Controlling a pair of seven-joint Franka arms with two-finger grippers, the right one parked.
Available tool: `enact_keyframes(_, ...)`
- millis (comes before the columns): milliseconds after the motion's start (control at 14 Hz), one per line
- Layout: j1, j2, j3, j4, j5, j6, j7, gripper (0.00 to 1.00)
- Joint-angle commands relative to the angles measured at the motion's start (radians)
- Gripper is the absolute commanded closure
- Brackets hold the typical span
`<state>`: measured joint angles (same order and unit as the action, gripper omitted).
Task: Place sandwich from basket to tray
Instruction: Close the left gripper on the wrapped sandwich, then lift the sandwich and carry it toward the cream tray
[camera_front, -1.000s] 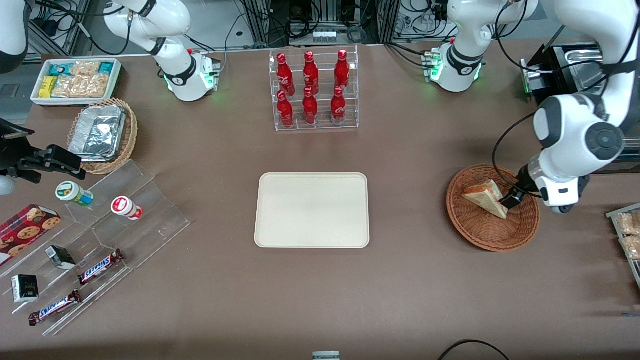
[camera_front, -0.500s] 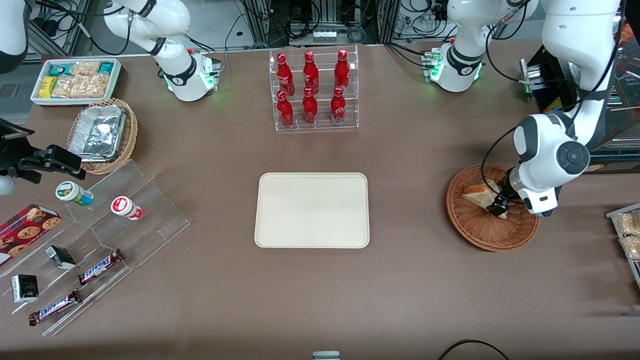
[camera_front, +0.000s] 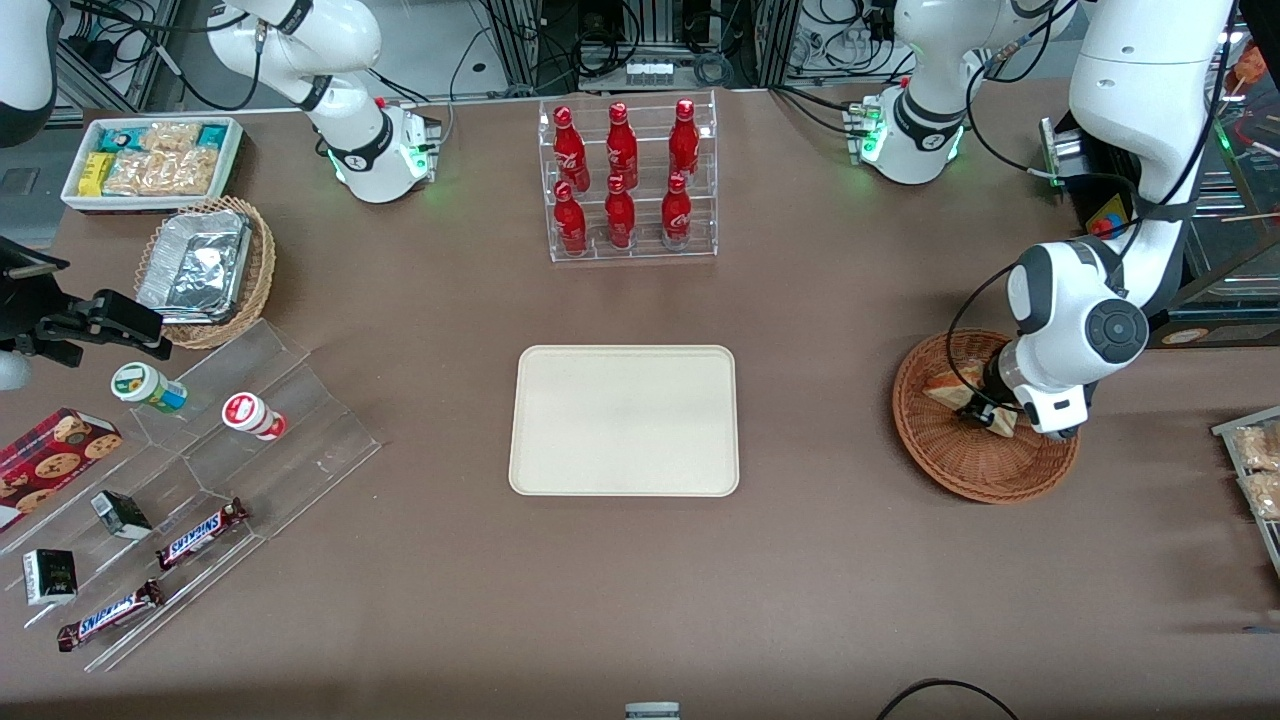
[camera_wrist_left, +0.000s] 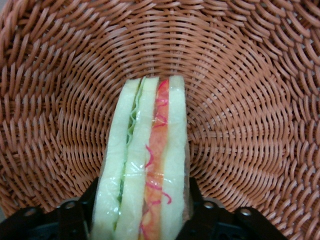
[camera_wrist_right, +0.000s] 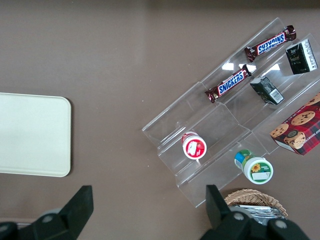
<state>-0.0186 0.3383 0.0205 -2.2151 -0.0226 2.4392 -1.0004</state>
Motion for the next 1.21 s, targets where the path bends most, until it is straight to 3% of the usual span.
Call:
enact_keyframes(0, -0.029, -0.015, -0.001, 0.008, -0.002, -0.046, -0.001, 0.65)
enact_keyframes(214, -0.02, -0.079, -0.001, 0.073, 0.004, -0.19, 0.04, 0.72)
enact_keyframes(429, -0.049, -0.084, -0.017, 0.24, 0.004, -0.383, 0.071, 0.72)
enact_keyframes(714, -0.18, 0.046, -0.042, 0.458, -0.039, -0.385, 0.071, 0.73)
enact_keyframes(857, -0.278, 0.117, -0.042, 0.515, -0.033, -0.381, 0.071, 0.8)
enact_keyframes(1143, -0.429, 0.18, -0.044, 0.574, -0.037, -0.365, 0.187, 0.78)
